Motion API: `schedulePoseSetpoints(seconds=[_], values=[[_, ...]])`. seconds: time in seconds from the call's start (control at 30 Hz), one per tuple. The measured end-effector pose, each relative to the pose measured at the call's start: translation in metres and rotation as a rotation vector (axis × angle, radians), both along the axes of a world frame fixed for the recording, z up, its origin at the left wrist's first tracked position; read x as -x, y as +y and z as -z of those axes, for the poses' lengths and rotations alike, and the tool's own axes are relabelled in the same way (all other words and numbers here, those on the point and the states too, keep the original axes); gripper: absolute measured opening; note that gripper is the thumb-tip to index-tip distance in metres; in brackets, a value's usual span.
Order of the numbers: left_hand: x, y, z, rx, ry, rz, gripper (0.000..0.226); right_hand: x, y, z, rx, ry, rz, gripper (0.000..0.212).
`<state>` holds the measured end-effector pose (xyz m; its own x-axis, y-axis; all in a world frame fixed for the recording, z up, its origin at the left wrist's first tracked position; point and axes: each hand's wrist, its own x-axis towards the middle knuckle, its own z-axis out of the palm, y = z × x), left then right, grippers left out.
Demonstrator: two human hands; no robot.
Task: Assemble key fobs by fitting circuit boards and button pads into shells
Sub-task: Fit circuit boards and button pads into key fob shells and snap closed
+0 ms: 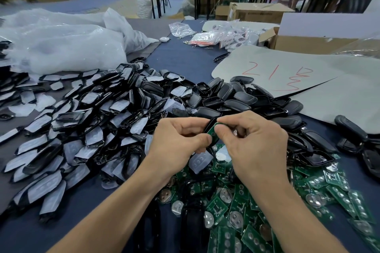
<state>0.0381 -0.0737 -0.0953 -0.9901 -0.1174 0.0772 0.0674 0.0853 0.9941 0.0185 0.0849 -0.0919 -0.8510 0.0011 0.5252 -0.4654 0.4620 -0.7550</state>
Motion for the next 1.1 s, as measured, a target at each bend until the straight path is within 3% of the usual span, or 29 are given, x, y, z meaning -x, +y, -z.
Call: schedulePoseSetpoints(seconds=[0.13, 0.33, 0.57, 0.7, 0.83, 1.0, 1.1], values=[[-0.0006, 0.0014, 0.0035, 0.011, 0.012, -0.035, 0.032, 0.0031, -0.0022, 0.0015, 0.043, -0.074, -0.005, 0.017], [0.0000, 0.0004, 0.0007, 0.182, 0.052, 0.019, 0.044, 0.0039, 0.0021, 0.0020, 0.075, -0.167, 0.004, 0.025], [-0.0002, 0.0027, -0.0010, 0.058, 0.032, 0.016, 0.045, -0.0025, -0.0014, 0.0012, 0.072, -0.107, 0.034, 0.033], [0.0004, 0.0028, -0.0001, 0.043, 0.034, -0.010, 0.044, -0.0035, -0.0017, 0.0027, 0.030, -0.028, 0.045, 0.016], [-0.0010, 0.0030, -0.0009, 0.016, 0.056, -0.026, 0.049, -0.0035, -0.0041, 0.0043, 0.014, 0.050, 0.078, 0.023], [0.0007, 0.0001, 0.0016, 0.039, 0.095, -0.042, 0.056, 0.0011, -0.0026, 0.0035, 0.126, -0.190, -0.006, 0.021], [-0.0002, 0.0026, 0.0049, 0.180, 0.153, -0.046, 0.049, 0.0049, 0.0007, 0.0017, 0.194, -0.297, -0.090, 0.021]])
